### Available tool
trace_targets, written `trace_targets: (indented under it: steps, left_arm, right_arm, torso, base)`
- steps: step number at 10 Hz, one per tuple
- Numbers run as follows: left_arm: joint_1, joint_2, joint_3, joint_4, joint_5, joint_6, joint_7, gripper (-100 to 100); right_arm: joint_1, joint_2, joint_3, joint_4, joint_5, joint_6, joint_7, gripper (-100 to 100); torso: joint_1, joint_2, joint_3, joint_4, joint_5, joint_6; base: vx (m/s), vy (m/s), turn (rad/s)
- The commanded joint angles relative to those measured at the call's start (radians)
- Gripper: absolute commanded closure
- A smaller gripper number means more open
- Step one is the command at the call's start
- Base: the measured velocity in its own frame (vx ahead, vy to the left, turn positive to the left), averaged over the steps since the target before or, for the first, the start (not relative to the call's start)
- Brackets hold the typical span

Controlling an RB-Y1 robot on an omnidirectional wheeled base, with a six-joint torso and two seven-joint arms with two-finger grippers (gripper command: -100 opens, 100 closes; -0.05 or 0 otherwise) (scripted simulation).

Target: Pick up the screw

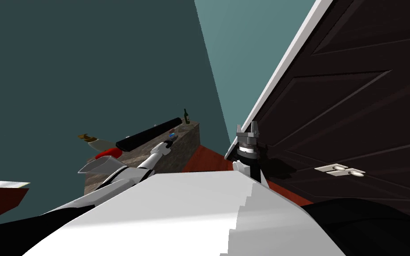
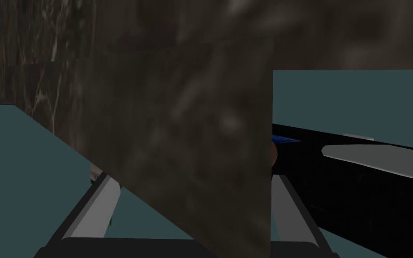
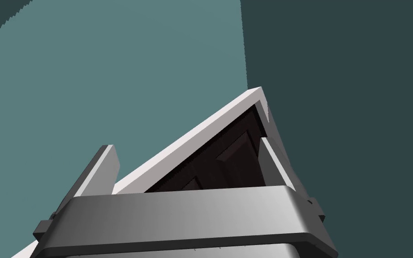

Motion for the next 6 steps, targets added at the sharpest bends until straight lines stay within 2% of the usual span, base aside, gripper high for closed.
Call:
trace_targets:
  steps: [1, 2, 6]
  left_arm:
    - [0.0, 0.0, 0.0, 0.0, 0.0, 0.0, 0.0, -100]
    - [-0.002, 0.0, 0.0, 0.001, 0.0, 0.0, 0.0, 100]
    - [-0.002, 0.0, 0.0, 0.0, 0.0, 0.0, 0.0, 100]
  right_arm:
    - [0.0, 0.0, 0.0, 0.0, 0.0, 0.0, 0.0, 0]
    - [0.0, 0.0, 0.0, 0.0, 0.0, 0.0, 0.0, 0]
    - [0.0, 0.0, 0.0, 0.0, 0.0, 0.0, 0.0, 0]
  torso:
    - [0.0, 0.0, 0.0, 0.0, 0.0, 0.0]
    - [0.0, -0.002, -0.001, -0.001, 0.0, 0.0]
    - [-0.001, -0.005, -0.003, -0.001, 0.0, 0.0]
  base:
    - [-0.016, 0.008, 0.003]
    - [0.0, 0.0, 0.0]
    - [0.0, 0.0, 0.0]
